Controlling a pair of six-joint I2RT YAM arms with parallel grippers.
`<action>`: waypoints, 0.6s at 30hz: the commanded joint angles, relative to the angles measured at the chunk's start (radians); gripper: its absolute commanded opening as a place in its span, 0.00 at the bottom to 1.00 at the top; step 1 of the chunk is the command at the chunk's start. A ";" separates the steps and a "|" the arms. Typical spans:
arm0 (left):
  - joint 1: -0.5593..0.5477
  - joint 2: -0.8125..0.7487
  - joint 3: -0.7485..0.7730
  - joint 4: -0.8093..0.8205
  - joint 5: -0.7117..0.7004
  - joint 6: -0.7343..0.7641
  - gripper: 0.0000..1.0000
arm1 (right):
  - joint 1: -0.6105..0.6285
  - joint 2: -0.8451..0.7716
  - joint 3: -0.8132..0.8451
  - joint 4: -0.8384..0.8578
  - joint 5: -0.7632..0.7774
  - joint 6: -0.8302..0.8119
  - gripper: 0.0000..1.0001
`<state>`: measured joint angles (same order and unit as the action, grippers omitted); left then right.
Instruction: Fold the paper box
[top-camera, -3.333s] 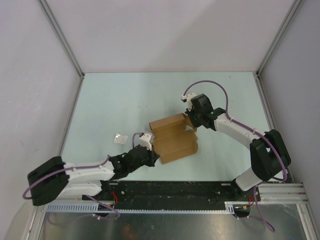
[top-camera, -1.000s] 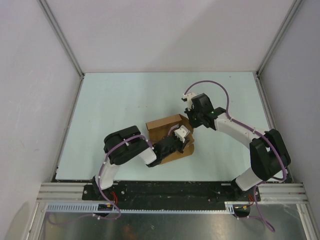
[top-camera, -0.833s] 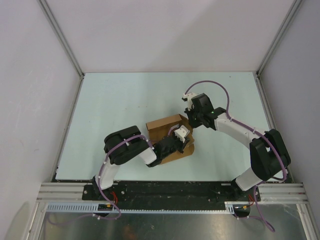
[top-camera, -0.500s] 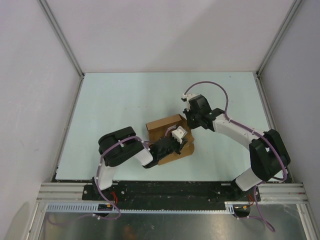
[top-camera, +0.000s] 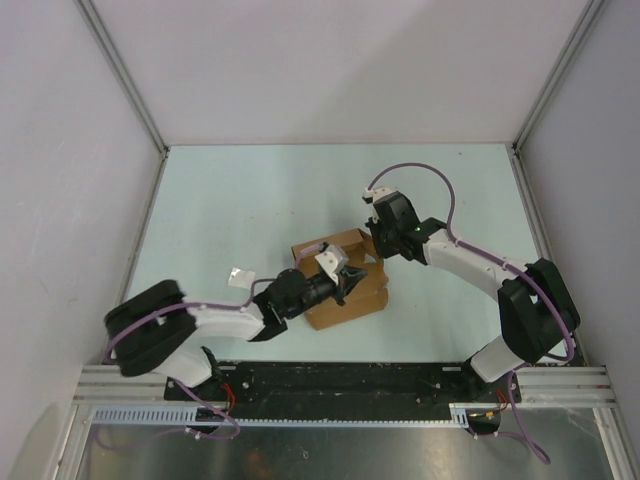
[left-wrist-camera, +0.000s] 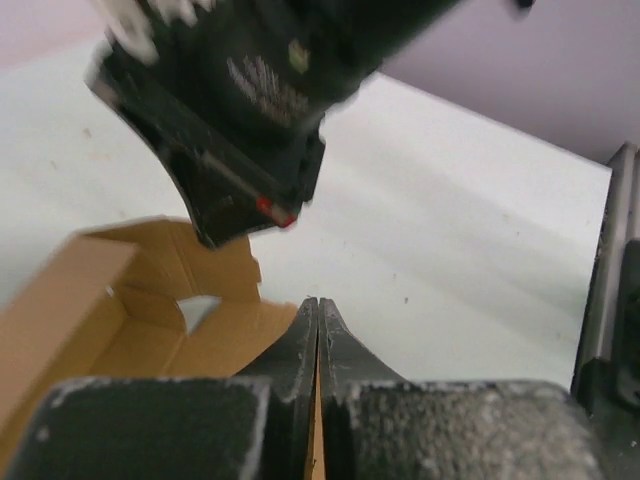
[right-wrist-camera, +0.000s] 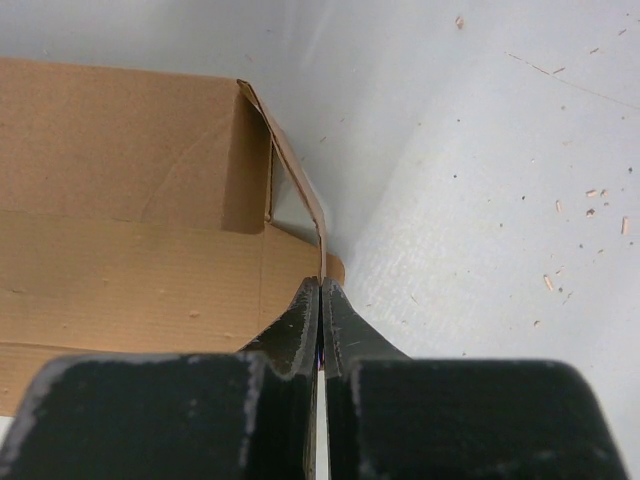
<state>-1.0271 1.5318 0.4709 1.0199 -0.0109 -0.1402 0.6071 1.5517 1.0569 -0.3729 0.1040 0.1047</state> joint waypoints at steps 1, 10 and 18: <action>0.059 -0.223 0.006 -0.205 -0.014 0.054 0.03 | 0.011 0.005 0.031 -0.008 0.033 0.006 0.00; 0.264 -0.332 0.064 -0.414 0.014 0.022 0.07 | 0.031 0.004 0.031 -0.004 0.040 -0.002 0.00; 0.323 -0.161 0.124 -0.445 0.065 0.017 0.04 | 0.042 0.004 0.031 0.005 0.026 0.023 0.00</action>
<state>-0.7074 1.3224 0.5453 0.6075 0.0139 -0.1318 0.6407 1.5520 1.0569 -0.3737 0.1287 0.1055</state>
